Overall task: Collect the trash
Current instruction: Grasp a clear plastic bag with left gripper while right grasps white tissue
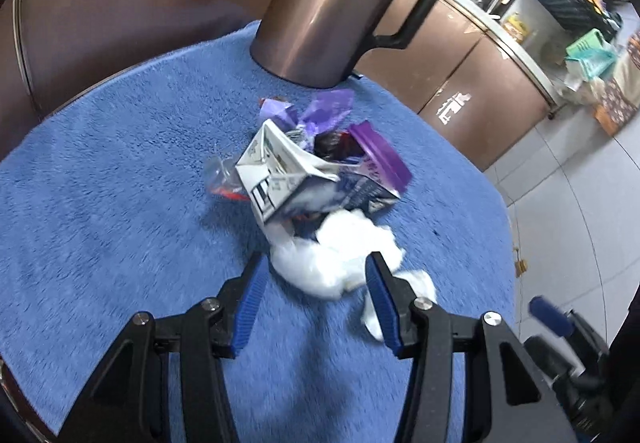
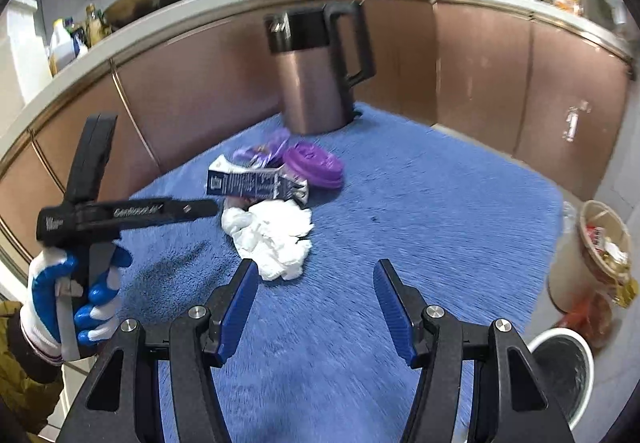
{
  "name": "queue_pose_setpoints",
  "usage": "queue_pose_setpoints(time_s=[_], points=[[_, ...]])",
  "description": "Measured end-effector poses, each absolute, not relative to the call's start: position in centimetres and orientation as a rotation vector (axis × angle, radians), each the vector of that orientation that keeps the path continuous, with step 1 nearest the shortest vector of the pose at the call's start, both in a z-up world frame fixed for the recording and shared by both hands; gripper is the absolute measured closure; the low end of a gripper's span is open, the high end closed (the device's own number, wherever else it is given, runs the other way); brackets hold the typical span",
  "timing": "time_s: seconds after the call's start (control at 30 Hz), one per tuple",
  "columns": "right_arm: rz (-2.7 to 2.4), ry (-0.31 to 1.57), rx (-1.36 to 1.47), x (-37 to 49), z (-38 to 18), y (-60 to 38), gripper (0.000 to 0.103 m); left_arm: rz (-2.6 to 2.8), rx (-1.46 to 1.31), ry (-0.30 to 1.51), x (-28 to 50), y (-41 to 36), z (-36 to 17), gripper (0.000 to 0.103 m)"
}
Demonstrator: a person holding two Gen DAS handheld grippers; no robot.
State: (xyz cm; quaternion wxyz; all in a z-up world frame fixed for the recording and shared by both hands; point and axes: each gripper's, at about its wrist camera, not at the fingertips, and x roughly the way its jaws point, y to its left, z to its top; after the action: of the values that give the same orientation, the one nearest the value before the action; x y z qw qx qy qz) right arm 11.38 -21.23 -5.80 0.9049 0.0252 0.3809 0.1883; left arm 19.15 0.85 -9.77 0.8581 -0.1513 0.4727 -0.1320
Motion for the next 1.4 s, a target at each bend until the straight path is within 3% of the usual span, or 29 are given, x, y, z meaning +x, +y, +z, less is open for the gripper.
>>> queue_pose_setpoints(time_s=[0.5, 0.67, 0.83, 0.9, 1.4], points=[[0.489, 0.937, 0.042, 17.4, -11.3, -16.6, 0.046, -0.286, -0.357, 1.043, 20.5, 0.2, -12.8, 0.055], [0.505, 0.947, 0.072, 17.0, -11.8, -16.7, 0.061, -0.286, -0.365, 1.036, 19.7, 0.6, -12.9, 0.065], [0.505, 0.941, 0.062, 16.0, -11.6, -16.9, 0.084, -0.279, -0.367, 1.024, 18.3, 1.0, -12.8, 0.070], [0.512, 0.934, 0.066, 15.7, -11.4, -17.0, 0.087, -0.276, -0.375, 1.022, 17.7, 1.4, -12.8, 0.071], [0.506, 0.827, 0.123, 9.1, -7.3, -20.7, 0.088, -0.240, -0.408, 0.963, 11.3, 4.9, -9.7, 0.071]])
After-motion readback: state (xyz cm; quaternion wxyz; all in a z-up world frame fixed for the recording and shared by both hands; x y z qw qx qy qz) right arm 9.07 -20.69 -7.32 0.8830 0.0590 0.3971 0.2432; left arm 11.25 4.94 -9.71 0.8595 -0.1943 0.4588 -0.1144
